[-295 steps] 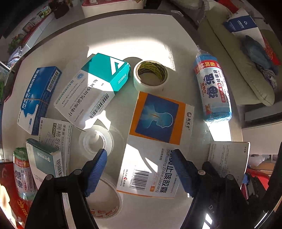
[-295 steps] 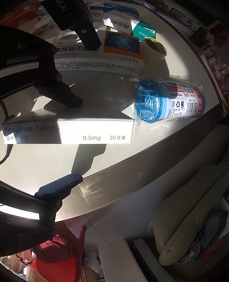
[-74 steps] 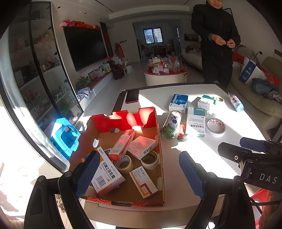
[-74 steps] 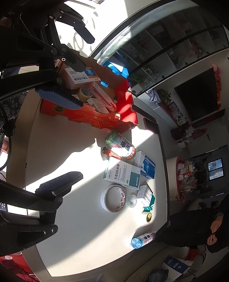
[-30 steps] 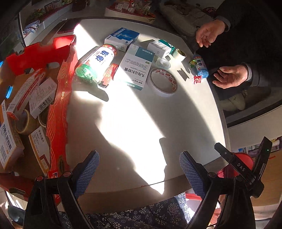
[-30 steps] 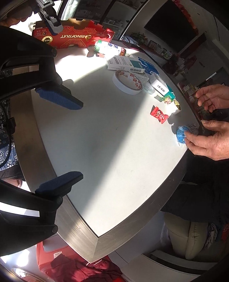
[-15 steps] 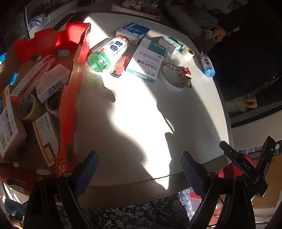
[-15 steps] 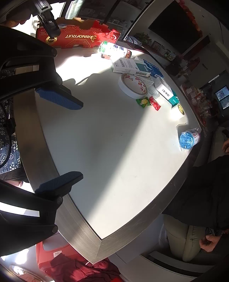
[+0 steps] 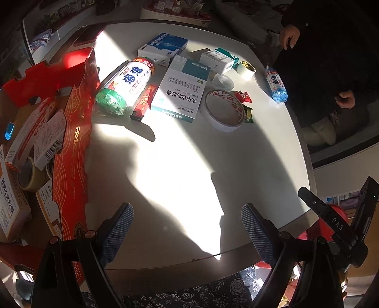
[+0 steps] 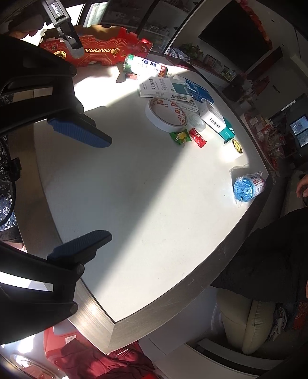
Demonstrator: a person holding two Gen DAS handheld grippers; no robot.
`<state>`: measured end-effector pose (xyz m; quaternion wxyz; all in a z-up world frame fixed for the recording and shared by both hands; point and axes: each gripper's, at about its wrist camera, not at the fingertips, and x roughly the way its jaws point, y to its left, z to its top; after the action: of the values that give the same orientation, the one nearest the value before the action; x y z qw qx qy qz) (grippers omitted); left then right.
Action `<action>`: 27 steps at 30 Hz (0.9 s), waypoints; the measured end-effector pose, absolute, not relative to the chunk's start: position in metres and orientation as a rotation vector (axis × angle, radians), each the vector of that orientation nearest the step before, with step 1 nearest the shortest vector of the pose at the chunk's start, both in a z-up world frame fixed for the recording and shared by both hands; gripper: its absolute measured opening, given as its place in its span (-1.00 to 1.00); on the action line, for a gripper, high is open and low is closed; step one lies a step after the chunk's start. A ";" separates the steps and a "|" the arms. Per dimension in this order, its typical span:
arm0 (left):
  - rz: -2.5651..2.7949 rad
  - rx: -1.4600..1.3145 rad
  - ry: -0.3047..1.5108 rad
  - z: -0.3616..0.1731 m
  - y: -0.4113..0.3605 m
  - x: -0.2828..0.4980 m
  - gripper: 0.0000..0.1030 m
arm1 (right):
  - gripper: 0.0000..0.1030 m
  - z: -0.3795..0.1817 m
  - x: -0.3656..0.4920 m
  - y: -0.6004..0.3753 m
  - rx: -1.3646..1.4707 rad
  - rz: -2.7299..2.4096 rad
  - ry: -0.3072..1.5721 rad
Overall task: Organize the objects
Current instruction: 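Move both open tools forward over the remaining items on the table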
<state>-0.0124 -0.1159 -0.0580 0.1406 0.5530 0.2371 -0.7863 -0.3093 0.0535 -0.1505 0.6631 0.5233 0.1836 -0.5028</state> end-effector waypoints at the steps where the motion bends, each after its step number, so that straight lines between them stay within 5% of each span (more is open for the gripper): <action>1: -2.273 1.597 0.678 -0.058 -0.116 -0.018 0.85 | 0.40 -0.148 -0.311 0.049 1.182 -1.133 0.413; 17: -2.198 1.581 0.645 -0.058 -0.164 -0.120 0.85 | 0.44 -0.143 -0.263 -0.036 1.273 -1.040 0.502; 27: -2.117 1.629 0.832 -0.067 -0.210 -0.148 0.85 | 0.44 -0.149 -0.196 -0.084 1.308 -1.079 0.664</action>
<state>-0.1477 -0.2098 -0.0673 0.1711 0.5738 0.2929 -0.7454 -0.1958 -0.0839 -0.1487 0.6136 0.5672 0.2879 -0.4679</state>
